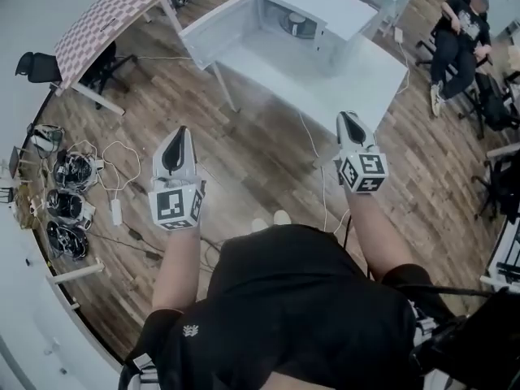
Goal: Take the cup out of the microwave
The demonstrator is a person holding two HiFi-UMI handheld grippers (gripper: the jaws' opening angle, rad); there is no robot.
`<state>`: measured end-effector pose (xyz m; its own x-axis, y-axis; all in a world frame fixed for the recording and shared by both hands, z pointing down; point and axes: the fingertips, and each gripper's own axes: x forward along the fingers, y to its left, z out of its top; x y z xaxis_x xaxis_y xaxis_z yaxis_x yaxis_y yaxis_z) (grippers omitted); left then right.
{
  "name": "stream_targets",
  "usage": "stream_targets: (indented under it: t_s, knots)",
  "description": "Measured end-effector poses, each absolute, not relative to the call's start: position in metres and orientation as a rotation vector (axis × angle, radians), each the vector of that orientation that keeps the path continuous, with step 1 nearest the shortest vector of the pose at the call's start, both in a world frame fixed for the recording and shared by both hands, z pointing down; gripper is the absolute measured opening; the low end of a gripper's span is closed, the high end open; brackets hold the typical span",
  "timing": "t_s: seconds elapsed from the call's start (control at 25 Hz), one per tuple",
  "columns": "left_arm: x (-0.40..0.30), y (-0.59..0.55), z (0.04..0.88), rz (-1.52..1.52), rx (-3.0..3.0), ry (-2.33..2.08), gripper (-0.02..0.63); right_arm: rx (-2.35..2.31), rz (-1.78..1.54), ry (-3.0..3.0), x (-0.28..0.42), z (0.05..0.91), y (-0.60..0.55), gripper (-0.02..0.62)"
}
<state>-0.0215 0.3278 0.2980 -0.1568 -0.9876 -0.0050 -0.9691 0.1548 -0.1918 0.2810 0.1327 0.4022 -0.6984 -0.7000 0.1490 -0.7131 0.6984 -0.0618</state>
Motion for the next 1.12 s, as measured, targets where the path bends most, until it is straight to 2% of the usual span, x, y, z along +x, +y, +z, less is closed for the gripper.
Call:
stream_targets:
  t_s: [0.28,0.72,1.12]
  knots:
    - [-0.009,0.305,0.301,-0.236,-1.928,2.296,0.007,1.111,0.142,-2.797,0.277,0.411,0.104,0.003]
    - [-0.027,0.227,0.301,-0.229,-2.013,2.199,0.006,1.205,0.136,-2.807,0.255,0.41,0.063,0.003]
    - [-0.083,0.136,0.303,-0.187,-2.115,2.094,0.006,1.289,0.14,-2.738,0.202,0.415,0.007,0.003]
